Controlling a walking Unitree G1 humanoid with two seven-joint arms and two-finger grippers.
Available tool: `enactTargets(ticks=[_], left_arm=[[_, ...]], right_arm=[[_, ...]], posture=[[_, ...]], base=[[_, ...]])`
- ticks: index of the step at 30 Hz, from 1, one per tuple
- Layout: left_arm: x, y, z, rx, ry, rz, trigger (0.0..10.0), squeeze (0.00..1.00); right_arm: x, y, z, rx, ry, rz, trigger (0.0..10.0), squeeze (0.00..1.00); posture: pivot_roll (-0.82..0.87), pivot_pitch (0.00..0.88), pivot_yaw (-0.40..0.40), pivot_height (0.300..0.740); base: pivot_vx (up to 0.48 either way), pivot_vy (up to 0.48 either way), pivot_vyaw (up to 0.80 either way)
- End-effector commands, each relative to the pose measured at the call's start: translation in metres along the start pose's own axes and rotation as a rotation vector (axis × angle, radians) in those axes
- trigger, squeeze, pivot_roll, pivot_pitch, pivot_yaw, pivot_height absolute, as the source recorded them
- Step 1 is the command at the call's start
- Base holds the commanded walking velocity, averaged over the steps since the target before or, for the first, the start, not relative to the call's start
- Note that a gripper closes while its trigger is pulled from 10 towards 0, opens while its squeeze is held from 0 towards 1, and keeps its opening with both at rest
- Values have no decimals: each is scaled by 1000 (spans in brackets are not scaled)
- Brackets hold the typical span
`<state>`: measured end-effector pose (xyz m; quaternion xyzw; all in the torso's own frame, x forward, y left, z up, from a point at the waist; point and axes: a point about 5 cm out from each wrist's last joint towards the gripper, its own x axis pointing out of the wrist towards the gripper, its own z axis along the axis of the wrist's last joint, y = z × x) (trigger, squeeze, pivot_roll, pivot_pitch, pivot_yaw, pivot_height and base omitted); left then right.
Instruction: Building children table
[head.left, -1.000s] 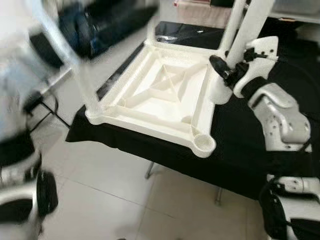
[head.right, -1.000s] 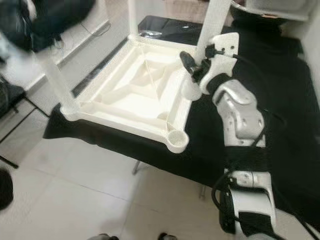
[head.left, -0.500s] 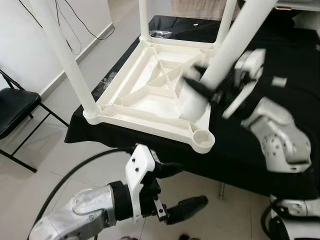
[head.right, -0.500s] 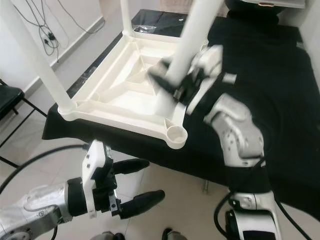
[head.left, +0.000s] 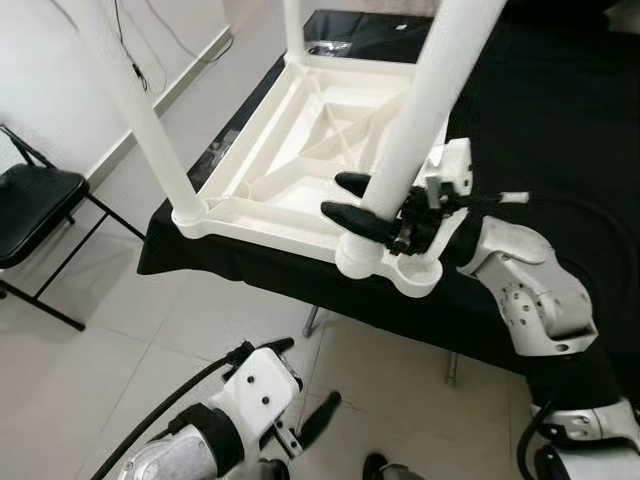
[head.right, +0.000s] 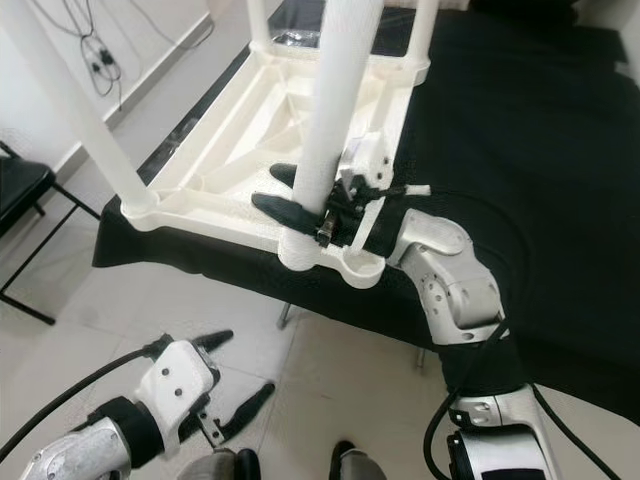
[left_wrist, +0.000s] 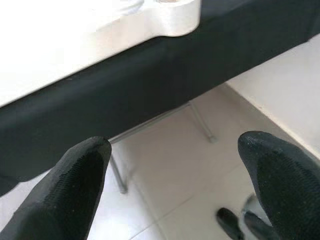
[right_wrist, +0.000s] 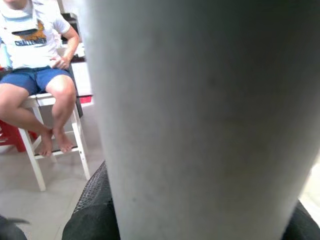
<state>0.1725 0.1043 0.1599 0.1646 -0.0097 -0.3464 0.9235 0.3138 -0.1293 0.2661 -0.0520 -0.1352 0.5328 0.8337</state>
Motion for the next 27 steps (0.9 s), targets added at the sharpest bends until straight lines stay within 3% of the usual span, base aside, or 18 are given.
enactTargets(ticks=[1, 14, 27], left_arm=[[-4, 0, -4, 23, 6, 36, 10000, 0], [-12, -2, -4, 80, -29, 126, 10000, 0], [-14, -3, -6, 84, -36, 127, 10000, 0]], right_arm=[[-4, -5, 2, -28, 9, -10, 10000, 0], [-32, -17, 18, -79, 38, 7, 10000, 0], [-43, -10, 27, -84, 46, 101, 10000, 0]], posture=[[109, 360, 37, 740], [109, 402, 51, 740], [111, 406, 58, 740]], base=[[0, 0, 0], [0, 0, 0], [0, 0, 0]])
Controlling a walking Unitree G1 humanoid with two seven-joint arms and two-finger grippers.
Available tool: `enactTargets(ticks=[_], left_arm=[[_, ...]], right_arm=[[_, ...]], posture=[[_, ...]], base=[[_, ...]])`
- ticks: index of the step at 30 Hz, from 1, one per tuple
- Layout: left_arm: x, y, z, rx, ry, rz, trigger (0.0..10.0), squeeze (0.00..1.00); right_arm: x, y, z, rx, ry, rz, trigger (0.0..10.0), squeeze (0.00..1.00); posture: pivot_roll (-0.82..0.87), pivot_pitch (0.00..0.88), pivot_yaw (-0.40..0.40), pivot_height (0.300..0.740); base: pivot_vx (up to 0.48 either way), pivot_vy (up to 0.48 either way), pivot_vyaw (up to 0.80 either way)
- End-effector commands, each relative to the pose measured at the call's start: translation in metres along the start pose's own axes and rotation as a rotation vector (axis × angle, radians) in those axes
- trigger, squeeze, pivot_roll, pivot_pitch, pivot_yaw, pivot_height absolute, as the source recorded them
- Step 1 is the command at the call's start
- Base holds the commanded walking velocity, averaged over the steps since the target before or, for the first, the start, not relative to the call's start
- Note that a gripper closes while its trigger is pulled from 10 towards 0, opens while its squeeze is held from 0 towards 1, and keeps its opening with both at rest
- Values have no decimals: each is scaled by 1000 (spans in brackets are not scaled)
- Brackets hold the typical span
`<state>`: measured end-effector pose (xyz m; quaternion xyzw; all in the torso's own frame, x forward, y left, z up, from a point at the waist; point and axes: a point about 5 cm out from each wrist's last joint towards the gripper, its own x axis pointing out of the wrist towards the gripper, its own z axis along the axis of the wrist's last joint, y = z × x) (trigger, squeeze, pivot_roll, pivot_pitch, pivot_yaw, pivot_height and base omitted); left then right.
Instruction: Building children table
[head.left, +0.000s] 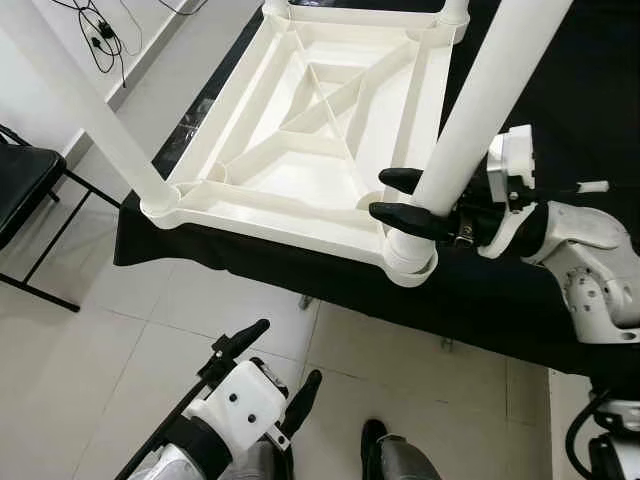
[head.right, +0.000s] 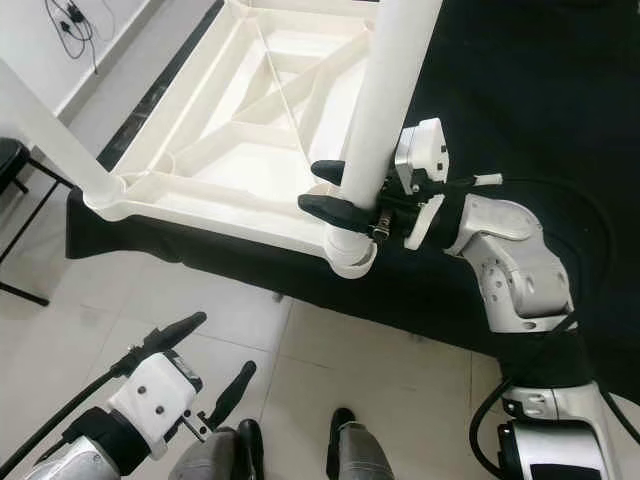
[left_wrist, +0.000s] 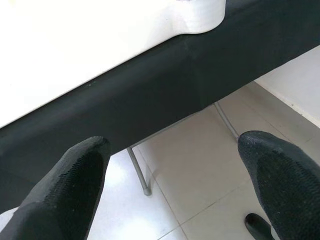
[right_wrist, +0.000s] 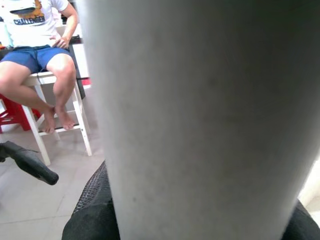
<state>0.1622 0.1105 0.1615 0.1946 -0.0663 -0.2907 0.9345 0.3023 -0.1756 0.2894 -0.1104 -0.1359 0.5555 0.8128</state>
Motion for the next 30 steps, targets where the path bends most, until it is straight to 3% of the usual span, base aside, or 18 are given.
enactTargets(ticks=[1, 16, 23, 30], left_arm=[[-2, -2, -7, -6, 29, -3, 10000, 0], [-2, -3, -7, -6, 23, -6, 10000, 0], [-4, -3, -6, -6, 21, -1, 10000, 0], [-4, -3, -5, -7, 20, -4, 10000, 0]], right_arm=[[0, 6, -2, 11, -2, 38, 10000, 0], [10, -2, -2, -7, 14, 92, 10000, 0], [3, -11, 1, -16, 19, 74, 10000, 0], [-4, -5, -1, 7, 28, 105, 10000, 0]], posture=[[111, 406, 58, 740], [117, 418, 52, 740], [118, 423, 51, 740], [116, 424, 55, 740]], base=[[0, 0, 0], [0, 0, 0], [0, 0, 0], [0, 0, 0]])
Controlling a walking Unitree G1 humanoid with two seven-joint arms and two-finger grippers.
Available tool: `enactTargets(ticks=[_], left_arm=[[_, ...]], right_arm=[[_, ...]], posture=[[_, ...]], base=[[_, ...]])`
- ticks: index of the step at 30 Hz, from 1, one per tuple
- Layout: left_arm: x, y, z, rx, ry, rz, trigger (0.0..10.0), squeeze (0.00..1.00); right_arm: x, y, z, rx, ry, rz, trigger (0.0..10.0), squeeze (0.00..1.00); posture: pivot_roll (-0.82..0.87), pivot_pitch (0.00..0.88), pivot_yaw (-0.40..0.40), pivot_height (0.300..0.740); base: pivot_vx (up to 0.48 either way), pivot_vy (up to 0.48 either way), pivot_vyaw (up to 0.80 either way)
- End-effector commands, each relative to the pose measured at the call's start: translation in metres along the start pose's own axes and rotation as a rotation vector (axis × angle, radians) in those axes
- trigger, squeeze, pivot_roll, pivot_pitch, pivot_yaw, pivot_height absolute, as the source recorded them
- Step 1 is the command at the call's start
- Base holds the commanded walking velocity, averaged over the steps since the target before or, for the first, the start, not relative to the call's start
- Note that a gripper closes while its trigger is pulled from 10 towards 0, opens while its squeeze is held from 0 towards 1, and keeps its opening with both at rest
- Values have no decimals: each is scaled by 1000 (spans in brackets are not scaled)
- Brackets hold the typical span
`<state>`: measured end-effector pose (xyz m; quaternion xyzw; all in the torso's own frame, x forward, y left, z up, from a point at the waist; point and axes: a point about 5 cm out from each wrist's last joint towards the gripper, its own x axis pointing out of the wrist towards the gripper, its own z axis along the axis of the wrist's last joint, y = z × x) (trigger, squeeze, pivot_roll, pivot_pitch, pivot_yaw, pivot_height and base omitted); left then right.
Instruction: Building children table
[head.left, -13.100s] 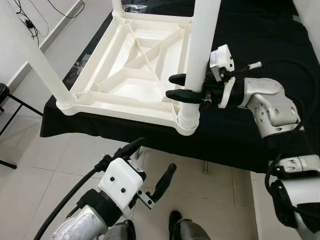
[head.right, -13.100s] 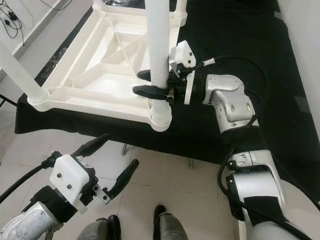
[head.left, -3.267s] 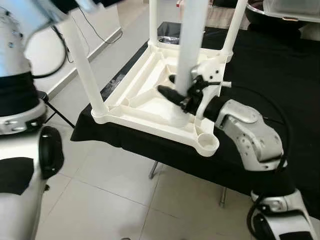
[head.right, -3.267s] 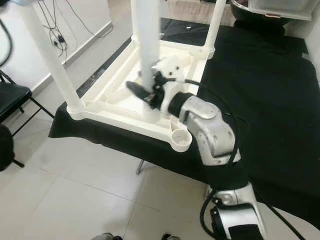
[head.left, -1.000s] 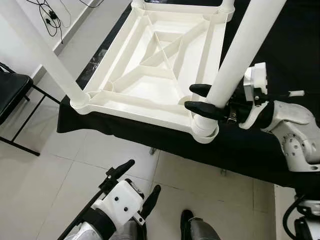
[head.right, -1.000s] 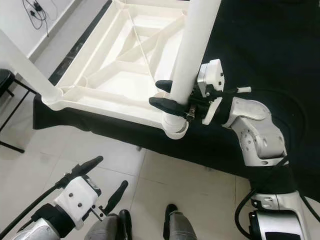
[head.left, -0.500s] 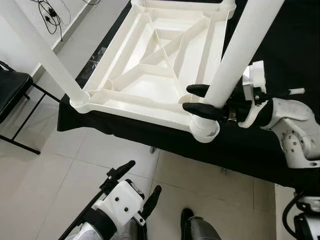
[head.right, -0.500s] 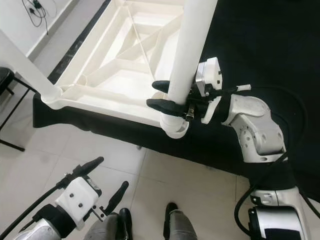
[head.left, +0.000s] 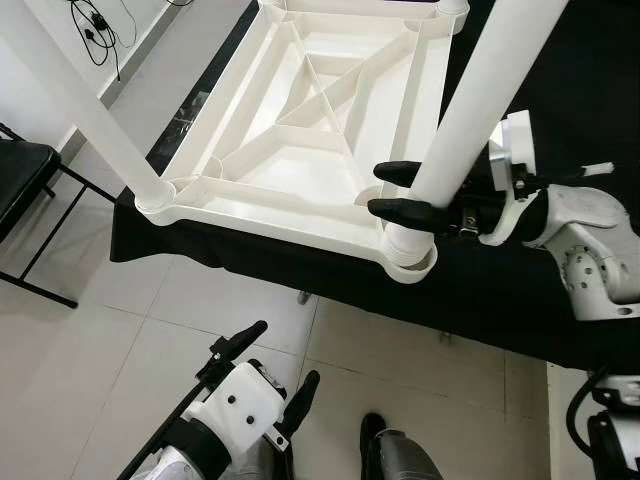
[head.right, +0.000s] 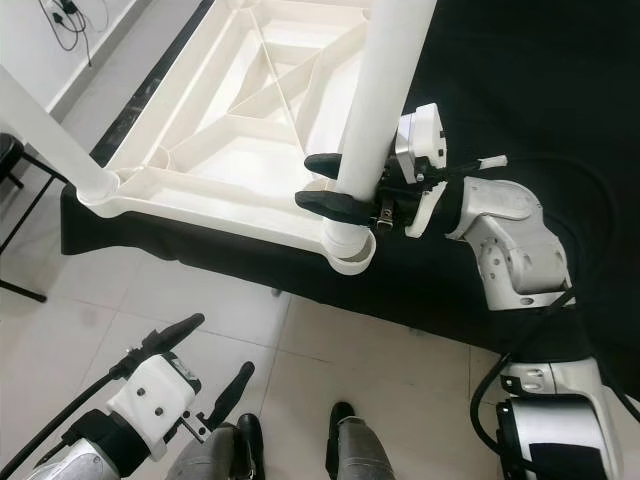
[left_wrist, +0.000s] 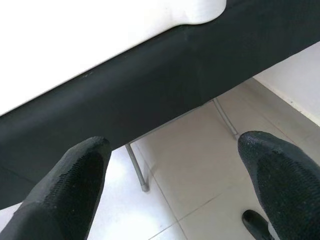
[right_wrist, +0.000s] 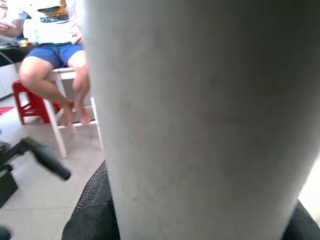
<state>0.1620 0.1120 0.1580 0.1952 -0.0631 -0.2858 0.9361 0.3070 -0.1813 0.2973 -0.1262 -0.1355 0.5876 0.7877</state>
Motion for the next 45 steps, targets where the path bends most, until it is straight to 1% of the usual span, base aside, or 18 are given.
enactTargets(ticks=[1, 9, 13, 18, 24, 27, 31, 36, 40, 45], left_arm=[[-3, -3, -2, -7, 12, -12, 10000, 0], [-3, -3, -2, -5, 10, -10, 10000, 0], [-3, -4, -3, -5, 9, -9, 10000, 0], [-2, -5, -2, -6, 4, -6, 10000, 0], [-1, -6, -2, -6, 1, -5, 10000, 0], [-1, -6, -2, -6, -1, -4, 10000, 0], [-1, -6, 0, -6, -5, -1, 10000, 0], [-1, -7, 1, -6, -5, -1, 10000, 0], [-2, -7, 1, -9, -4, -1, 10000, 0], [-3, -8, 3, -11, -4, -1, 10000, 0]], right_arm=[[-1, 5, -7, 30, 22, 21, 10000, 0], [-3, 3, -6, 22, 41, 46, 10000, 0], [0, 7, -6, 18, 55, 89, 10000, 0], [12, 16, -8, 22, 57, 168, 10000, 0], [20, 18, -15, 17, 91, 203, 10000, 0], [25, 17, -17, 12, 111, 223, 10000, 0], [30, 13, -11, 31, 76, 253, 10000, 0], [33, 9, -12, 46, 70, 276, 10000, 0], [39, 5, -9, 81, 39, 332, 10000, 0], [41, 2, -6, 80, 25, 368, 10000, 0]], posture=[[116, 424, 55, 740], [113, 420, 55, 740], [109, 414, 49, 740], [104, 405, 41, 740], [105, 402, 38, 740], [101, 407, 33, 740], [101, 416, 28, 740], [103, 424, 27, 740], [104, 430, 25, 740], [106, 438, 21, 740]], base=[[0, 0, 0], [0, 0, 0], [0, 0, 0], [0, 0, 0], [0, 0, 0], [0, 0, 0], [0, 0, 0], [0, 0, 0], [0, 0, 0], [0, 0, 0]])
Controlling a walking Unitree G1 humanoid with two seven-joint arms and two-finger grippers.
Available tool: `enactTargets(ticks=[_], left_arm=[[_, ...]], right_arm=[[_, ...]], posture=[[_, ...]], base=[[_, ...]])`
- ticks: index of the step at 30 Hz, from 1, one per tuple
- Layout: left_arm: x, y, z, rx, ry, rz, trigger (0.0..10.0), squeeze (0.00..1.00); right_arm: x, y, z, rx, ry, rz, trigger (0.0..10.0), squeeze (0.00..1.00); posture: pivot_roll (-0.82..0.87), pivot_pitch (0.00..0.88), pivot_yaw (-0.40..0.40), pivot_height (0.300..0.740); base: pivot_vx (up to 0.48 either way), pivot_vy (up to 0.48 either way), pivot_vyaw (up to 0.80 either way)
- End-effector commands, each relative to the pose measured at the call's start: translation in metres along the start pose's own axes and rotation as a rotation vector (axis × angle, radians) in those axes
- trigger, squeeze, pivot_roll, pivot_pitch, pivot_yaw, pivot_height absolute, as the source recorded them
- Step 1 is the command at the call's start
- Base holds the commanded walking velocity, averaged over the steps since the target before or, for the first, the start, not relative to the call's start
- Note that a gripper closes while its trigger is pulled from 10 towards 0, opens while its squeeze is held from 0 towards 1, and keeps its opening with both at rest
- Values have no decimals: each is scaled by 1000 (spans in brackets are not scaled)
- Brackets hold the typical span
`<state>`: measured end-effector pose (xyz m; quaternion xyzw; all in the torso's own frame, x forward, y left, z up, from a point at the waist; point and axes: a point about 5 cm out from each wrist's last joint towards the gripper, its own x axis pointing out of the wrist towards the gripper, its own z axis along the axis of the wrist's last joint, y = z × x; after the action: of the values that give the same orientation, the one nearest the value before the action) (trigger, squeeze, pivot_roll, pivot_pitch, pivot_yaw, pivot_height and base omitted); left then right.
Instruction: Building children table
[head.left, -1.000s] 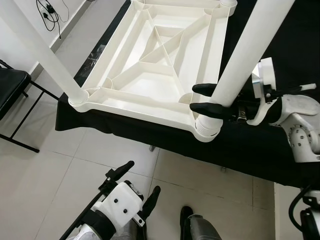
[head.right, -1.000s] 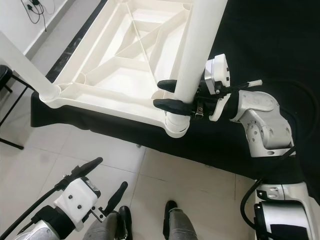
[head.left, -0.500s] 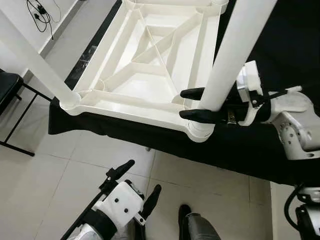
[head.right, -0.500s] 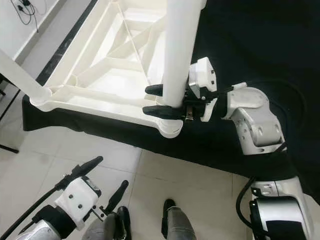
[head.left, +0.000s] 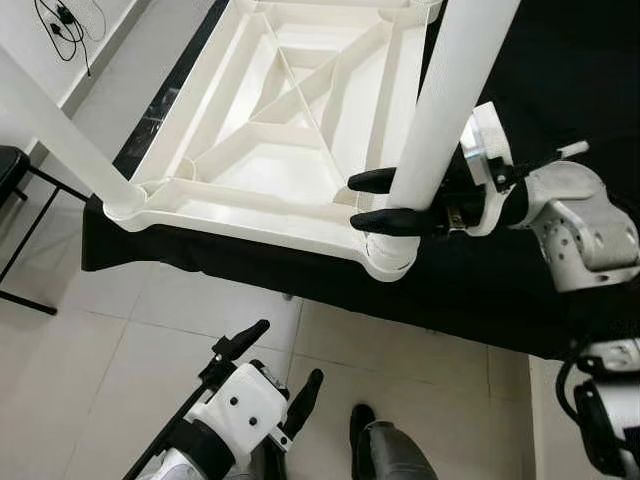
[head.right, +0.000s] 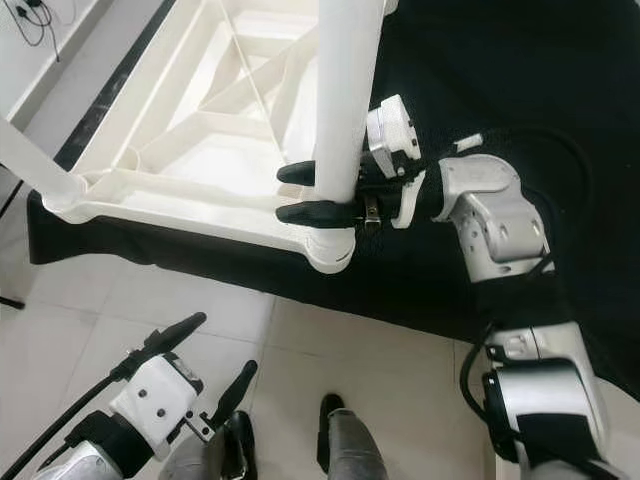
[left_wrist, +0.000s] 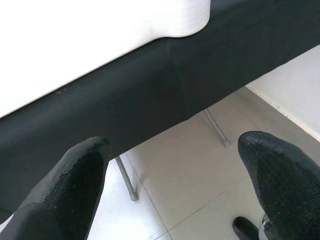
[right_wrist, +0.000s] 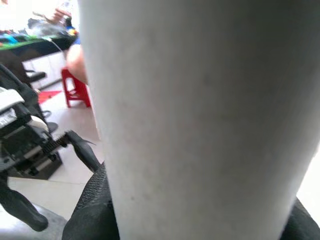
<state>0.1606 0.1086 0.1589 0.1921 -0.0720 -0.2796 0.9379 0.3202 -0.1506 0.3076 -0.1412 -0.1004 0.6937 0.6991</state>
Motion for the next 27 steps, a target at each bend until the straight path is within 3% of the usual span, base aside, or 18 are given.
enactTargets(ticks=[1, 12, 21, 27], left_arm=[[-4, -5, 1, -11, 12, -17, 10000, 0], [-9, -5, 2, -8, 22, -16, 10000, 0], [-11, -4, 1, -3, 30, -19, 10000, 0], [-10, -4, 2, -1, 31, -16, 10000, 0]], right_arm=[[10, 6, -11, 52, -11, 100, 10000, 0], [15, 6, -5, 13, -35, 182, 10000, 0], [21, 8, -4, -73, 33, 173, 10000, 0], [12, 3, -4, -72, 81, 160, 10000, 0]], posture=[[112, 444, 20, 740], [130, 454, 29, 740], [136, 458, 37, 740], [134, 458, 35, 740]], base=[[0, 0, 0], [0, 0, 0], [0, 0, 0], [0, 0, 0]])
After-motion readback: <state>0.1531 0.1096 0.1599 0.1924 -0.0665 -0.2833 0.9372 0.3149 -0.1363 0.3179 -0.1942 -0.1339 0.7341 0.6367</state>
